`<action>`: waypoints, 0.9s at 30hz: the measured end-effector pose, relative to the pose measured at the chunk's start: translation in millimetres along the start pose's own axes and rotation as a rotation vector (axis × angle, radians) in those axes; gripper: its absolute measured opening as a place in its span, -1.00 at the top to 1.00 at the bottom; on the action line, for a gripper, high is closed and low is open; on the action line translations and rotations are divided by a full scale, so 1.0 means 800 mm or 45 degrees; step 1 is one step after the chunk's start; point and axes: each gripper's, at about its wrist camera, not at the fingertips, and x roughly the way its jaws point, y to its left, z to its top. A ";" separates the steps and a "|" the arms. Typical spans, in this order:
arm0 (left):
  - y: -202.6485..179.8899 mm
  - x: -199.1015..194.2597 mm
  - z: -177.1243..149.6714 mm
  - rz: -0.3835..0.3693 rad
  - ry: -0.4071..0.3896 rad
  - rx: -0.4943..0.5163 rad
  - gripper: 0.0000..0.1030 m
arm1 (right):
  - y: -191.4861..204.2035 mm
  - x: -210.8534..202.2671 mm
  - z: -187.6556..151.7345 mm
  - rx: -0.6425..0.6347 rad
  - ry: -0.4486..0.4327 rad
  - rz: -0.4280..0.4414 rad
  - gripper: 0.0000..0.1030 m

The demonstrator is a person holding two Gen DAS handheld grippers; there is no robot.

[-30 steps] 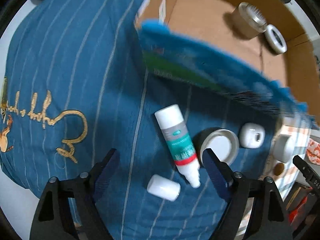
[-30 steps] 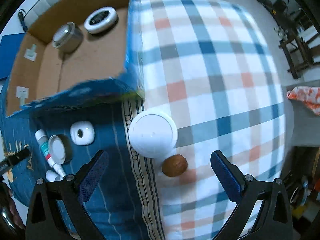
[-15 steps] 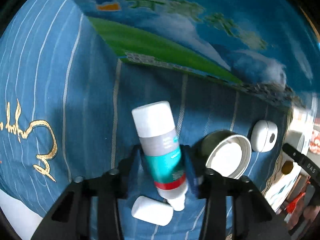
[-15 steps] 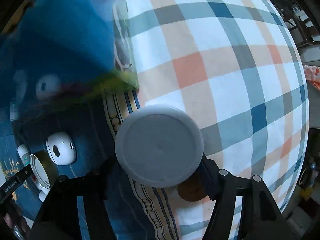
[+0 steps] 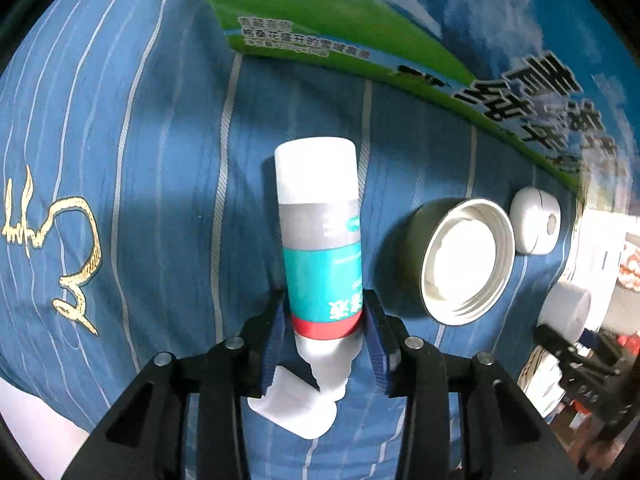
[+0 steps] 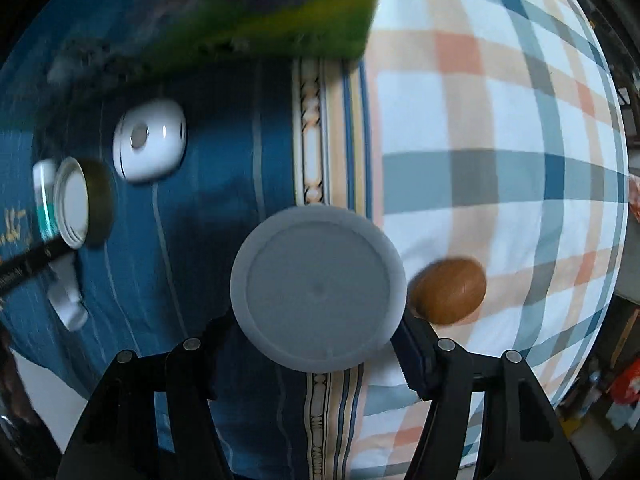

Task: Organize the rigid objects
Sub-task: 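Grasp the white-teal spray bottle with left tool while right tool grasps the white jar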

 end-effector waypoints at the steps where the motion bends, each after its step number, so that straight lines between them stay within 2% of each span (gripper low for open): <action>1: 0.001 0.000 0.002 -0.004 -0.003 -0.007 0.35 | 0.000 0.003 0.000 0.012 -0.002 0.002 -0.34; 3: 0.018 -0.004 0.006 -0.010 -0.009 -0.011 0.41 | -0.002 0.007 -0.001 0.053 0.001 0.022 -0.36; 4: 0.025 -0.005 -0.010 -0.010 -0.008 -0.002 0.41 | -0.003 0.007 0.002 0.067 0.000 0.032 -0.37; 5: 0.029 -0.010 -0.008 -0.011 -0.005 0.004 0.41 | -0.005 0.007 0.002 0.087 0.001 0.047 -0.37; 10: 0.011 -0.007 -0.053 0.017 0.030 0.088 0.41 | -0.008 0.006 0.005 0.110 0.001 0.068 -0.40; 14: -0.004 0.008 -0.076 -0.006 0.078 0.116 0.41 | -0.003 0.003 0.008 0.105 -0.013 0.037 -0.38; 16: -0.005 0.016 -0.078 -0.018 0.097 0.092 0.38 | 0.003 0.000 0.005 0.079 -0.019 0.029 -0.37; 21: -0.006 0.015 -0.071 -0.027 0.072 0.071 0.34 | 0.029 0.004 -0.010 -0.022 0.040 0.042 -0.38; 27: -0.023 0.010 -0.057 0.011 0.055 0.081 0.35 | 0.042 0.015 -0.011 0.005 0.032 0.015 -0.43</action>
